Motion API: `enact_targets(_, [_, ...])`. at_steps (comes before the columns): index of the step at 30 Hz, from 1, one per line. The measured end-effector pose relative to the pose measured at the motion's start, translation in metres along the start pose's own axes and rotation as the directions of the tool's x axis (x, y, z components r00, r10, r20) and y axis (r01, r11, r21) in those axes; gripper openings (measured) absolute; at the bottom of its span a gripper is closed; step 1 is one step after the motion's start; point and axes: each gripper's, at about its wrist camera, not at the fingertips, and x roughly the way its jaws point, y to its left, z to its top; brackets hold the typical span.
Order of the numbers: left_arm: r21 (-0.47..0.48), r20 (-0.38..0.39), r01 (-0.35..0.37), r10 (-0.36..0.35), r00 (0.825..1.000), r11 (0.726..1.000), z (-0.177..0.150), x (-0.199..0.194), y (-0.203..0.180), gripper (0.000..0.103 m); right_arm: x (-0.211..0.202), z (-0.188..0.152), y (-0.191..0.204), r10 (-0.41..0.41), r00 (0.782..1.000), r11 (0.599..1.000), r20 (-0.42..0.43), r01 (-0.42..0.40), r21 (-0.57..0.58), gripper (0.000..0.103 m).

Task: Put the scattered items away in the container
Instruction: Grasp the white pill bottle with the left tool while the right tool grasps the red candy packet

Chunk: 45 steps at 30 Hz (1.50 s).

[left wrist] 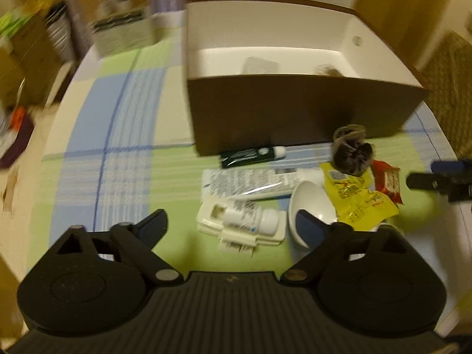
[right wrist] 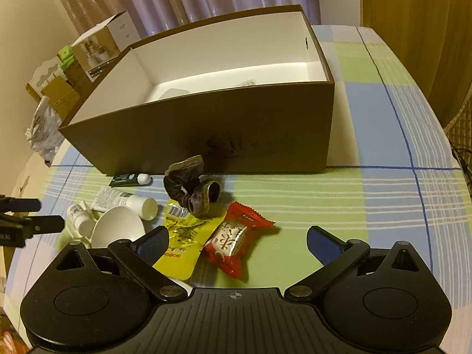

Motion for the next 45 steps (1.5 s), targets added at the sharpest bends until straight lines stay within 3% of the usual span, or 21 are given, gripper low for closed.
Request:
enact_targets(4, [0.143, 0.02, 0.017, -0.02, 1.0, 0.99, 0.0, 0.01, -0.011, 0.075, 0.003, 0.001, -0.004, -0.009, 1.0, 1.0, -0.007, 0.009, 0.012, 0.103])
enact_targets(7, [0.199, 0.01, 0.052, -0.055, 0.998, 0.979, -0.002, 0.018, -0.014, 0.072, 0.005, 0.0, -0.008, -0.023, 1.0, 0.999, -0.011, 0.023, 0.024, 0.103])
enact_targets(9, [0.215, -0.005, 0.063, -0.063, 0.998, 0.975, -0.003, 0.023, -0.014, 0.061, 0.005, -0.001, -0.012, -0.031, 0.999, 0.999, -0.014, 0.031, 0.035, 0.103])
enact_targets(14, [0.225, -0.037, 0.101, -0.095, 0.995, 0.969, -0.006, 0.033, -0.011, 0.055, 0.005, -0.002, -0.017, -0.04, 0.999, 0.998, -0.02, 0.041, 0.054, 0.103])
enact_targets(17, [0.211, -0.04, 0.129, -0.123, 0.992, 0.969, -0.007, 0.035, -0.008, 0.041, 0.006, -0.004, -0.015, -0.031, 0.999, 0.998, -0.031, 0.033, 0.057, 0.103])
enact_targets(22, [0.22, -0.023, 0.121, -0.119, 0.993, 0.968, -0.004, 0.032, -0.007, 0.041, 0.017, -0.006, -0.004, -0.023, 0.999, 0.999, -0.046, 0.025, 0.042, 0.103])
enact_targets(24, [0.218, -0.012, 0.122, -0.122, 0.992, 0.968, -0.003, 0.028, -0.005, 0.041, 0.023, -0.006, 0.002, -0.032, 0.998, 0.999, -0.05, 0.034, 0.03, 0.092])
enact_targets(25, [0.215, -0.005, 0.121, -0.122, 0.992, 0.969, -0.002, 0.026, -0.005, 0.041, 0.027, -0.005, 0.003, -0.028, 0.998, 0.999, -0.061, 0.03, 0.03, 0.075])
enact_targets(31, [0.204, 0.022, 0.108, -0.115, 0.993, 0.973, 0.0, 0.016, -0.002, 0.041, 0.045, -0.003, 0.005, -0.058, 0.995, 0.996, -0.084, 0.064, 0.068, 0.07])
enact_targets(32, [0.202, 0.024, 0.108, -0.116, 0.993, 0.973, 0.0, 0.015, -0.002, 0.041, 0.047, -0.003, 0.005, -0.067, 0.993, 0.995, -0.092, 0.073, 0.064, 0.056])
enact_targets(36, [0.199, 0.035, 0.108, -0.117, 0.993, 0.974, 0.0, 0.011, -0.004, 0.041, 0.05, -0.004, 0.007, -0.086, 0.991, 0.996, -0.099, 0.089, 0.025, 0.048])
enact_targets(38, [0.2, 0.038, 0.106, -0.116, 0.993, 0.974, 0.001, 0.01, -0.005, 0.041, 0.049, -0.007, 0.008, -0.108, 0.989, 0.994, -0.102, 0.107, -0.017, 0.035])
enact_targets(45, [0.205, 0.051, 0.097, -0.109, 0.993, 0.974, -0.001, 0.0, -0.011, 0.041, 0.036, -0.024, -0.001, -0.144, 0.983, 0.988, -0.112, 0.136, -0.073, 0.032])
